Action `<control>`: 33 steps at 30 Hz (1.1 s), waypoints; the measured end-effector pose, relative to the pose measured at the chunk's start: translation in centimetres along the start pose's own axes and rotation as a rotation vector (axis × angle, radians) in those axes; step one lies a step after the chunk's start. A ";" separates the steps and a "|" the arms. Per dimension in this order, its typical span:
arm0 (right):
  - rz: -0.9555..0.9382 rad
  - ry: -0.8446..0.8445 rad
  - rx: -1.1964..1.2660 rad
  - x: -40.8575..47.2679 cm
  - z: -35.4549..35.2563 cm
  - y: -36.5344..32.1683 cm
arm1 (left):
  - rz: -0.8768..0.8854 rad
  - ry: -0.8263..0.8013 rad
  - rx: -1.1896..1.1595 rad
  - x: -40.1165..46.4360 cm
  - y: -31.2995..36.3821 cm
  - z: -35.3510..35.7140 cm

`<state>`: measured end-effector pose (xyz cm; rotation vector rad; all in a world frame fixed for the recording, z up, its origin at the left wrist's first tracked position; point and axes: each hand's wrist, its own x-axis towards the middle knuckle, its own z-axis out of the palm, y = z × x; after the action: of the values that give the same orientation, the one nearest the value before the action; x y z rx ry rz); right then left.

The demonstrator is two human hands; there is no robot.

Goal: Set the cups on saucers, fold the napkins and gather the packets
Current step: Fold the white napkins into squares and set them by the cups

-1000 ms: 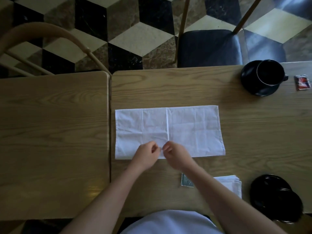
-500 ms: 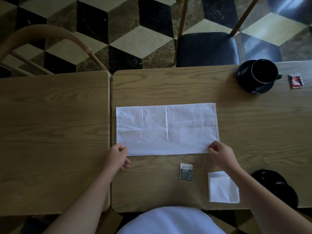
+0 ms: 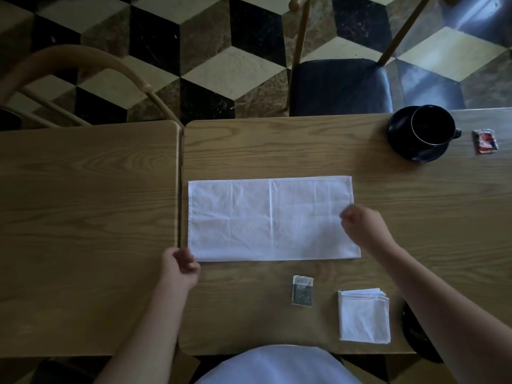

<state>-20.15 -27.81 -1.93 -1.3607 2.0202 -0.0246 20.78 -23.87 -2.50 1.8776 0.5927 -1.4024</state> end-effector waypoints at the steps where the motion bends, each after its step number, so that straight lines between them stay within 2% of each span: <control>1: -0.068 0.074 -0.033 1.3 -0.6 -1.0 | -0.045 0.026 -0.142 -0.6 -1.1 0.6; 3: -0.202 0.099 -0.158 4.1 -1.5 -3.0 | -0.150 0.062 -0.301 -2.2 -4.6 2.5; 5: -0.248 0.005 -0.354 6.3 -1.9 -4.7 | -0.241 0.032 -0.298 -3.9 -8.9 5.2; 10: -0.141 -0.185 -0.626 8.1 -2.3 -7.5 | -0.493 -0.264 -0.016 -8.5 -16.1 11.2; 12: -0.113 -0.302 -0.762 7.7 -2.8 -8.7 | -0.526 -0.347 0.118 -9.6 -17.5 11.9; 14: -0.127 -0.426 -0.816 6.4 -3.6 -10.4 | -0.529 -0.404 0.151 -10.2 -18.0 11.7; 16: -0.180 -0.573 -0.678 4.4 -4.6 -12.1 | -0.520 -0.452 0.134 -10.6 -17.8 10.9; 18: -0.227 -0.677 -0.387 2.0 -5.9 -13.6 | -0.503 -0.525 0.134 -10.5 -17.4 9.8; 23: -0.125 -0.832 0.725 -3.6 -7.2 -16.4 | -0.318 -0.821 -0.065 -10.3 -15.2 7.1; 25: -0.125 -0.830 0.995 -4.5 -7.6 -17.6 | -0.239 -0.938 -0.156 -10.5 -12.3 6.5; 28: -0.180 -0.706 1.131 -4.3 -8.9 -19.7 | -0.080 -1.058 -0.217 -11.4 -6.2 6.3; 31: -0.259 -0.593 1.134 -3.8 -11.0 -21.7 | 0.086 -1.014 -0.225 -13.1 0.0 7.4; 33: -0.304 -0.510 1.132 -3.9 -12.7 -23.0 | 0.212 -1.009 -0.105 -15.1 4.1 8.5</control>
<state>-7.68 -39.37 18.50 -0.7701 1.0160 -0.7533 13.77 -32.25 11.54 0.9030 -0.0430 -1.8640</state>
